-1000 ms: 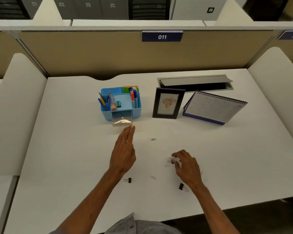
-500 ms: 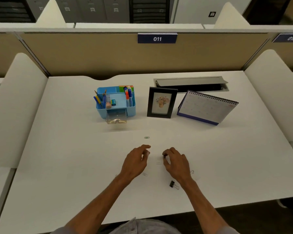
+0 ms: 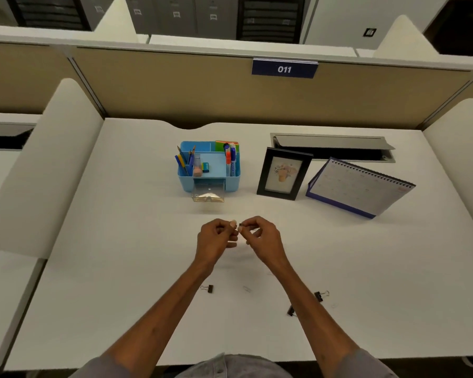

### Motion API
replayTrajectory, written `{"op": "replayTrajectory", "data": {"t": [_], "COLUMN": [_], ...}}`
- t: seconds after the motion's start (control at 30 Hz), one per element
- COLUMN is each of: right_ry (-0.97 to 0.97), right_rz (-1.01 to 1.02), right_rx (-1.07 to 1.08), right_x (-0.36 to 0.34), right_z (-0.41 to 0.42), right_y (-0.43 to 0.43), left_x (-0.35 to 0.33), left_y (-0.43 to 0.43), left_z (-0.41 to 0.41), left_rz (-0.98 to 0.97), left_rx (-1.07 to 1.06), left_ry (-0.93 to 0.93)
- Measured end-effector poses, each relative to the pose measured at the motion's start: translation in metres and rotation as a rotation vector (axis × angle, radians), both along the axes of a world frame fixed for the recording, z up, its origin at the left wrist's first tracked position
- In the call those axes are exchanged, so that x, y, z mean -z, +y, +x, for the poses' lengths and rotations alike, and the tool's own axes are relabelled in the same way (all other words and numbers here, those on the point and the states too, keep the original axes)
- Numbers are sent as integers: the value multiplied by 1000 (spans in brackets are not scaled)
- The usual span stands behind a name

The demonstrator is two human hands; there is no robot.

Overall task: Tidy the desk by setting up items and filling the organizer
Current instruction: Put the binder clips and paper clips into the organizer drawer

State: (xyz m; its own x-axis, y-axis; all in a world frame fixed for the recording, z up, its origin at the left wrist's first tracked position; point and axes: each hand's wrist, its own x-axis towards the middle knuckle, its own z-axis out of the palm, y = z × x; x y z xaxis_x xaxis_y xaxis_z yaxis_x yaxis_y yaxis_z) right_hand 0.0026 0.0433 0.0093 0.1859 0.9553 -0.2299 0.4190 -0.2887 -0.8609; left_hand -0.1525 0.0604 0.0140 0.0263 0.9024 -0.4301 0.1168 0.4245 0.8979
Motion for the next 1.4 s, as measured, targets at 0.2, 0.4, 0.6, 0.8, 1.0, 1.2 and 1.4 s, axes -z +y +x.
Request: {"op": "replayTrajectory", "data": {"t": [0.2, 0.4, 0.6, 0.8, 1.0, 1.2, 1.4], "right_ry": [84, -414, -666, -750, -660, -500, -537], "right_rz": [-54, 78, -35, -22, 4, 59, -19], "right_rx": [49, -45, -143, -157, -124, -37, -393], "right_x": [-10, -19, -11, -5, -9, 2, 44], "right_z": [-44, -81, -111, -114, -104, -89, -79], "right_y": [59, 132, 165, 162, 142, 58, -57], "left_x": [-2, 10, 26, 30, 28, 24, 23], "left_y": [27, 35, 25, 16, 16, 7, -7], "left_z": [-31, -66, -102, -114, -101, -88, -87], "left_rz": [18, -67, -175, -213, -204, -178, -182], "left_rx": [-121, -139, -41, -21, 29, 6, -6], "left_ry": [-25, 22, 70, 83, 119, 145, 194]}}
